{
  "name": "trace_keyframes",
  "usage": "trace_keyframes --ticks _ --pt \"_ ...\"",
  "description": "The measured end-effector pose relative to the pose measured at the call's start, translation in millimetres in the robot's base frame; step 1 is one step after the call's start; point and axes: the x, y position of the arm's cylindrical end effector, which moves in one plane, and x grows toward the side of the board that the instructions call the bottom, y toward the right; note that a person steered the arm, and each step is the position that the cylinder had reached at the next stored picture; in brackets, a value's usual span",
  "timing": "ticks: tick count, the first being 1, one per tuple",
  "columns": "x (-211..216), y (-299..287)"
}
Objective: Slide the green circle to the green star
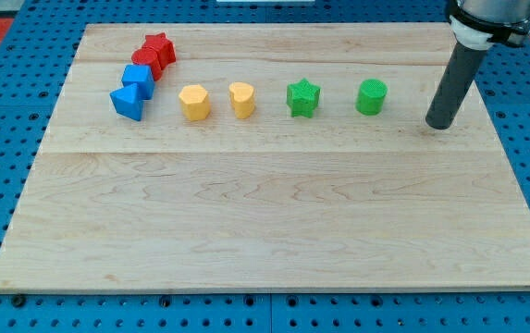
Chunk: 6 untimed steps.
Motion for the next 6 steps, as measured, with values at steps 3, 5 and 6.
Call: trace_keyframes --ticks 3,5,6 --pt "3 -2" --pt "-47 -42" --pt "-53 -84"
